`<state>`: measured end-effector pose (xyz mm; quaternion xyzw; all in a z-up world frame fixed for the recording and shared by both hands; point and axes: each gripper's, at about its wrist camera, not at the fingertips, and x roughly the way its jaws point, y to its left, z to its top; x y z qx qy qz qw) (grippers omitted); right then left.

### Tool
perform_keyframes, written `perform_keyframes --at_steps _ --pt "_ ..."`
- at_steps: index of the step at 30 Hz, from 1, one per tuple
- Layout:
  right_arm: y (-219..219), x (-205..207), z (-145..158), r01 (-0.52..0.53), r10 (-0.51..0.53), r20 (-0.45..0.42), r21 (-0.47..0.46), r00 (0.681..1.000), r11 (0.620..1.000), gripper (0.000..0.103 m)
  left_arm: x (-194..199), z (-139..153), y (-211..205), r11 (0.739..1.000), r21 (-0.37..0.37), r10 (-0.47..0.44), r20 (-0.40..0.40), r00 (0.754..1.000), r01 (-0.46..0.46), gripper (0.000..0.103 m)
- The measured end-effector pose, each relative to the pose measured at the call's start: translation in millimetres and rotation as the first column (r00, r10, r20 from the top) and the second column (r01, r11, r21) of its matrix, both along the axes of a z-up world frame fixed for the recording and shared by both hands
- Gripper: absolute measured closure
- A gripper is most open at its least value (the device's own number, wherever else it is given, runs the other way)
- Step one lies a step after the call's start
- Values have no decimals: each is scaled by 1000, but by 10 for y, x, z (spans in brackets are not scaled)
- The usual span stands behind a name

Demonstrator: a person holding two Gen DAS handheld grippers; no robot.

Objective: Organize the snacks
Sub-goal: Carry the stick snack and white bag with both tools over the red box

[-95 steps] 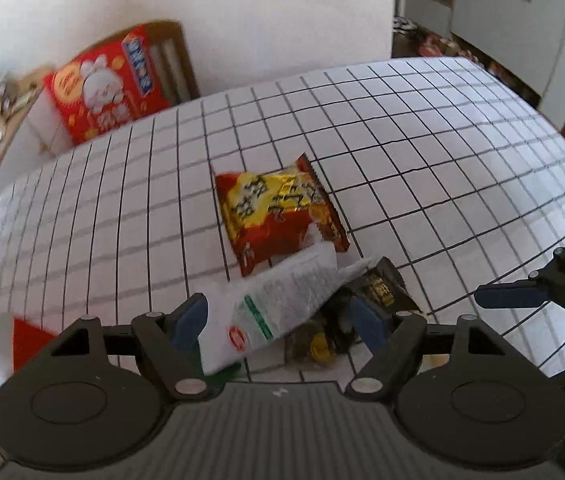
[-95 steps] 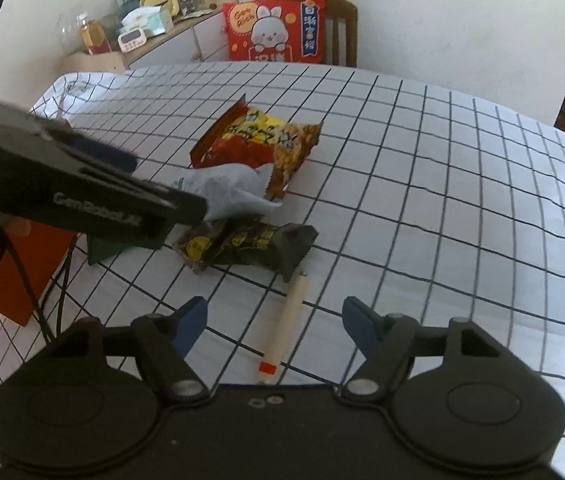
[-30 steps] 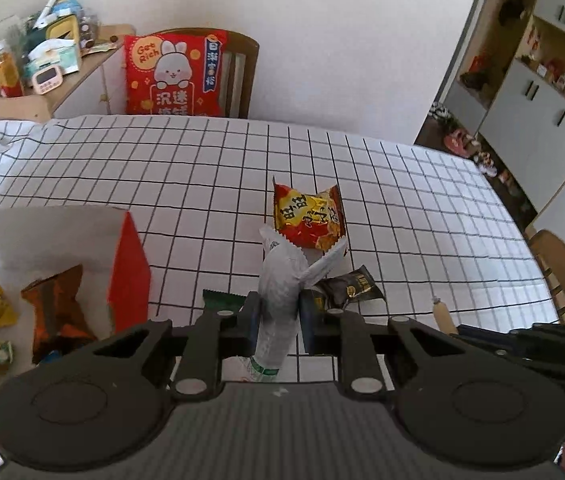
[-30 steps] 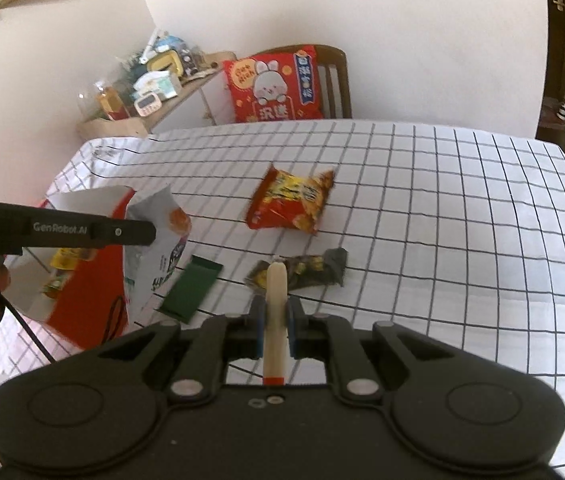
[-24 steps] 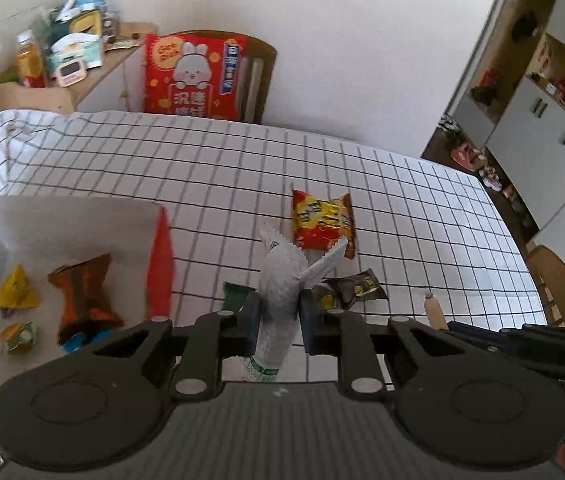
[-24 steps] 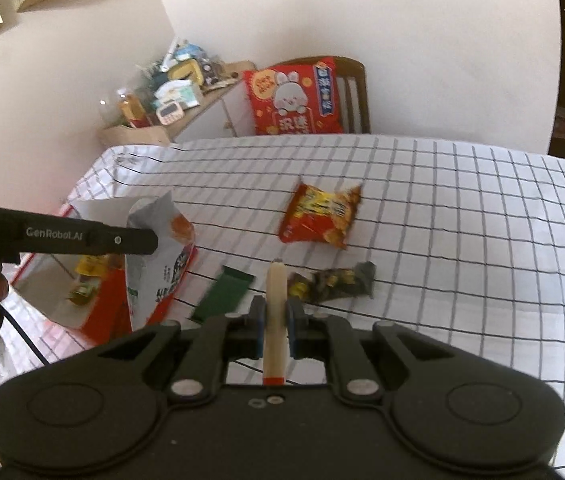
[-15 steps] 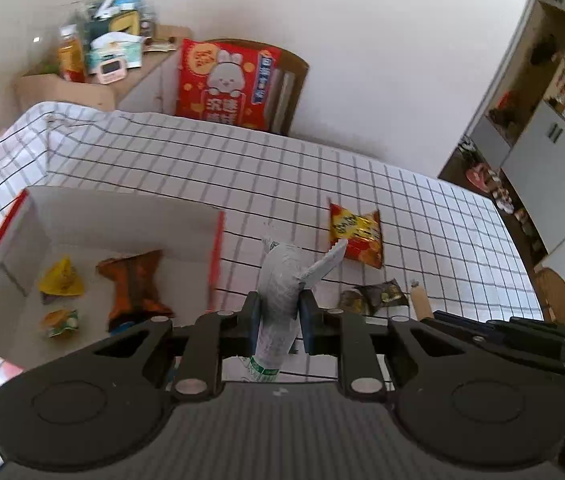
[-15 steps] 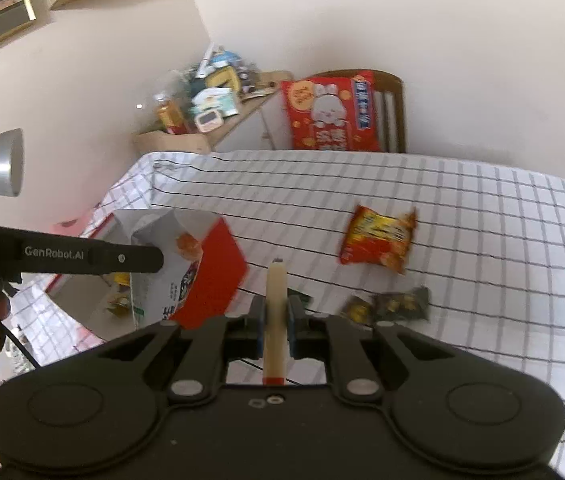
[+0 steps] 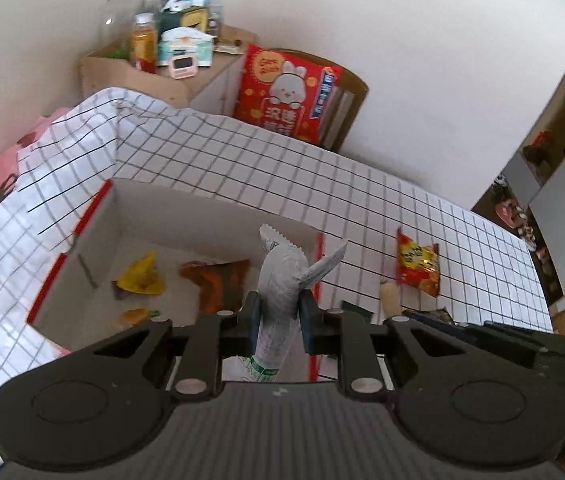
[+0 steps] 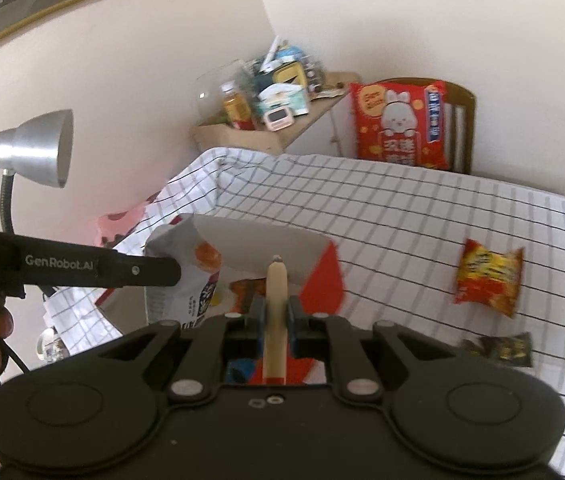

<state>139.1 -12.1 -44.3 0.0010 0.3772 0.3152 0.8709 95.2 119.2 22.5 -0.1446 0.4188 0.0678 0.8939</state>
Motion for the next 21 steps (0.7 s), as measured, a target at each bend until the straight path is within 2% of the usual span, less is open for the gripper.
perform_keyframes --at_steps 6,15,21 --pt "371 51 -125 -33 33 -14 -27 999 999 93 -12 -55 376 999 -8 54 -29 998 -54 83" --pt "827 200 -455 -38 34 -37 -111 999 993 93 101 -285 839 988 87 138 -89 986 -130 83" --pt "1077 289 -675 -55 45 -69 -153 997 987 93 240 -461 1029 983 120 155 -123 980 -140 84"
